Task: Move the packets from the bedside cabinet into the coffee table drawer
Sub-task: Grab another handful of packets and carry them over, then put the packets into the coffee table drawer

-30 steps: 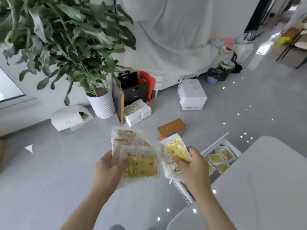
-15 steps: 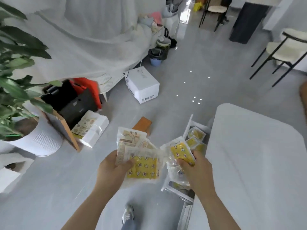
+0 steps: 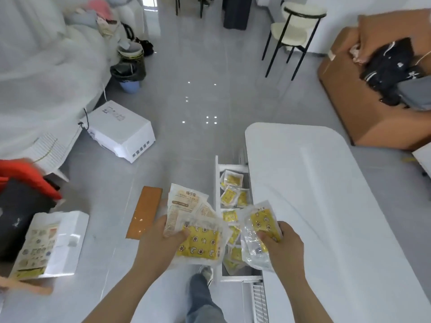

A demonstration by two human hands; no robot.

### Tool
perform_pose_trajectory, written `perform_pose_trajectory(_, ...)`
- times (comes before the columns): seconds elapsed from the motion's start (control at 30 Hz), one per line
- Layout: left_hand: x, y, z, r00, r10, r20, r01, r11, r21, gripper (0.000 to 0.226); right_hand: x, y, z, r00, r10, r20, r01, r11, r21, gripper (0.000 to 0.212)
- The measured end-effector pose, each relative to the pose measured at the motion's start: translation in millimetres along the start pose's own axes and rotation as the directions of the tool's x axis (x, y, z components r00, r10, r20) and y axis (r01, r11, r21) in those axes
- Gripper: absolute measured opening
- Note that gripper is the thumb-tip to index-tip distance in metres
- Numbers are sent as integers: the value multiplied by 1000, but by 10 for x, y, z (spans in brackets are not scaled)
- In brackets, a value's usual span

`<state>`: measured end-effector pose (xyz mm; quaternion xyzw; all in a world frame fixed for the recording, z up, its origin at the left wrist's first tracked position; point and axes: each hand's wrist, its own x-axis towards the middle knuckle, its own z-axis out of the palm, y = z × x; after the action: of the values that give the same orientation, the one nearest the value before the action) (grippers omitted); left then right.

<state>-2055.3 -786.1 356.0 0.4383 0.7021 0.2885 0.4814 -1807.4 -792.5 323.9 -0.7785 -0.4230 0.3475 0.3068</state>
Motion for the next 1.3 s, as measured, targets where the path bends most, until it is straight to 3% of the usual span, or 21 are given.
perform_pose_trajectory(0.43, 1676, 414, 529, 969, -36, 245, -26, 970, 243, 24, 1041, 110, 113, 956, 255, -145, -254, 967, 22, 14)
perform_pose_trajectory(0.63, 2454, 338, 916, 914, -45, 402, -132, 907, 401, 13, 1321, 300, 312, 900, 403, -166, -403, 915, 34, 14)
perform_pose_trajectory(0.8, 3114, 136, 1349, 865, -93, 493, -216, 818, 534, 1, 1550, 560, 601, 841, 510, -178, -508, 859, 64, 17)
perform_pose_trajectory(0.9, 3454, -26, 1628, 851, -135, 508, -231, 772, 592, 7, 1721, 779, 825, 805, 565, -180, -558, 825, 92, 17)
perform_pose_trajectory(1.13, 4064, -582, 2180, 810, -206, 550, -238, 741, 628, 12, 2079, 1365, 1358, 722, 668, -182, -659, 743, 115, 11)
perform_pose_trajectory(1.3, 4387, -1057, 2592, 794, -209, 571, -260, 732, 629, 10, 2332, 1822, 1789, 704, 698, -133, -693, 716, 85, 15)
